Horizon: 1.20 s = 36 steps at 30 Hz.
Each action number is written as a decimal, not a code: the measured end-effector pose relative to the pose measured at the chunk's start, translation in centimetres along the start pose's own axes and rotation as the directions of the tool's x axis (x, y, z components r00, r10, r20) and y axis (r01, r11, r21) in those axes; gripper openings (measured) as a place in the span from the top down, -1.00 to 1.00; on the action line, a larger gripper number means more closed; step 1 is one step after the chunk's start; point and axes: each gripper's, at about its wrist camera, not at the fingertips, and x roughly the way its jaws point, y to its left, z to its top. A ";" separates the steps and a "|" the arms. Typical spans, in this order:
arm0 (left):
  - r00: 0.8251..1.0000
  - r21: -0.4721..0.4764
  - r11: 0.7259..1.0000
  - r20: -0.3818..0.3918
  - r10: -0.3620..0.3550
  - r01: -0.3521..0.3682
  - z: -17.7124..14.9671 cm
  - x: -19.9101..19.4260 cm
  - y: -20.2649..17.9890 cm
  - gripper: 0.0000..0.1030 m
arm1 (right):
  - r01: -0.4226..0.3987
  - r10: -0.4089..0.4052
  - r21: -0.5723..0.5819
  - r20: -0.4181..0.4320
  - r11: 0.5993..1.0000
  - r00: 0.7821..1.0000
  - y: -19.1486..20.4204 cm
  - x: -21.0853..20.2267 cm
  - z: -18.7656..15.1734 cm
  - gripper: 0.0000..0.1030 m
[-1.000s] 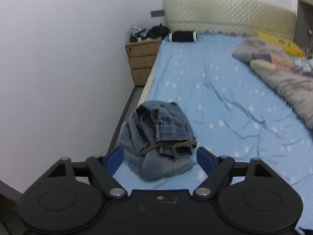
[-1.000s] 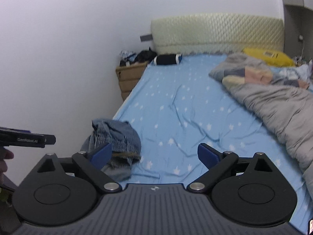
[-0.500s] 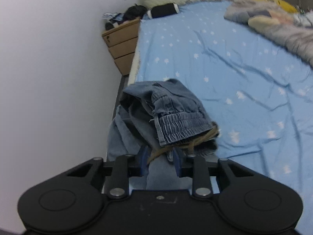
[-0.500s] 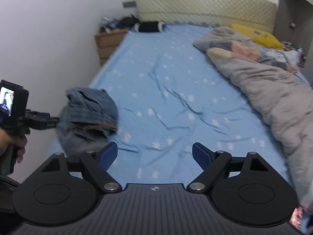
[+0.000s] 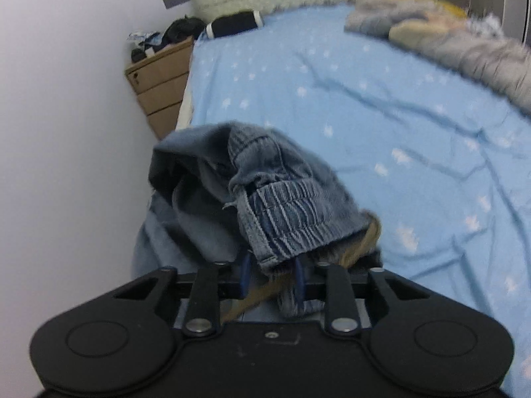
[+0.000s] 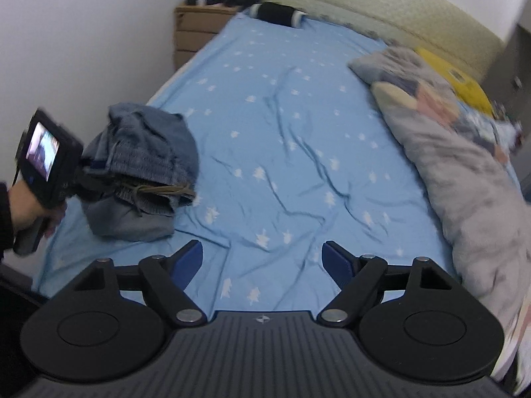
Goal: Fold clothes
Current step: 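Reach both grippers to the jeans waistband and close on it, then lift the jeans by the waistband with both grippers, shaking them out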
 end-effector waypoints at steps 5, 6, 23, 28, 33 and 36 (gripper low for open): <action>0.989 -0.089 0.989 0.100 -0.111 0.120 2.8 -0.4 2.8 0.76 | -0.021 0.034 -0.214 0.056 0.977 0.998 2.8 2.8 2.8 -0.26; 0.985 -0.104 0.983 0.105 -0.140 0.151 3.3 -0.2 3.2 0.78 | -0.025 0.047 -0.271 0.074 0.962 0.996 3.5 3.7 3.6 -0.15; 0.945 -0.122 0.939 0.099 -0.311 0.322 7.8 3.4 6.1 0.79 | -0.076 0.306 -0.790 0.146 0.609 0.941 10.1 16.7 12.0 0.30; 0.946 -0.148 0.935 0.092 -0.310 0.321 7.9 3.8 5.8 0.78 | 0.007 0.273 -0.819 0.199 0.574 0.941 10.2 17.8 12.5 0.39; 0.939 -0.147 0.929 0.102 -0.328 0.341 8.6 3.7 6.4 0.60 | -0.013 0.269 -0.802 0.185 0.598 0.945 8.8 19.1 14.2 0.76; 0.927 -0.152 0.917 0.133 -0.352 0.370 8.6 2.3 7.2 0.45 | -0.093 0.274 -0.700 0.151 0.708 0.950 6.8 18.9 17.1 0.89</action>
